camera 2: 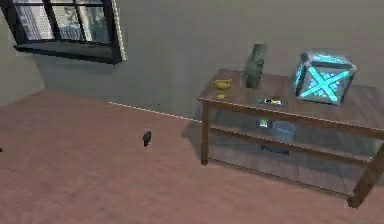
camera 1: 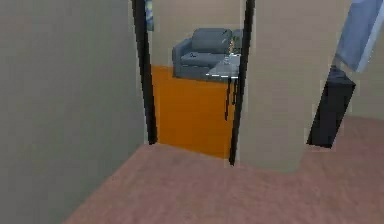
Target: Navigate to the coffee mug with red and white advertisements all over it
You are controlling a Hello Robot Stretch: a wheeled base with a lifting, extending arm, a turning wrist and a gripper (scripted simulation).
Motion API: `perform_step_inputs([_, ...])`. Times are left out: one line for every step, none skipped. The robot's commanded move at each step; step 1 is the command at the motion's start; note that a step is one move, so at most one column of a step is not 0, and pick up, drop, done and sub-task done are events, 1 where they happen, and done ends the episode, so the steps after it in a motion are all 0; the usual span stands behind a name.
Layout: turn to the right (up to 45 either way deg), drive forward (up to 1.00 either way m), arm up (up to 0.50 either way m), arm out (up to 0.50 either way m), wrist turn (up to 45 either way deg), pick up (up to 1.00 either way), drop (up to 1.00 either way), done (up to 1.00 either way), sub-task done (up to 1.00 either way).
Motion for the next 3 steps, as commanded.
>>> perform_step_inputs([0.0, 1.00, 0.00, 0.00, 0.0, 0.00, 0.00, 0.00, 0.00])
perform_step_inputs([0.0, 1.00, 0.00, 0.00, 0.0, 0.00, 0.00, 0.00, 0.00])
perform_step_inputs([0.0, 0.05, 0.00, 0.00, 0.0, 0.00, 0.00, 0.00, 0.00])
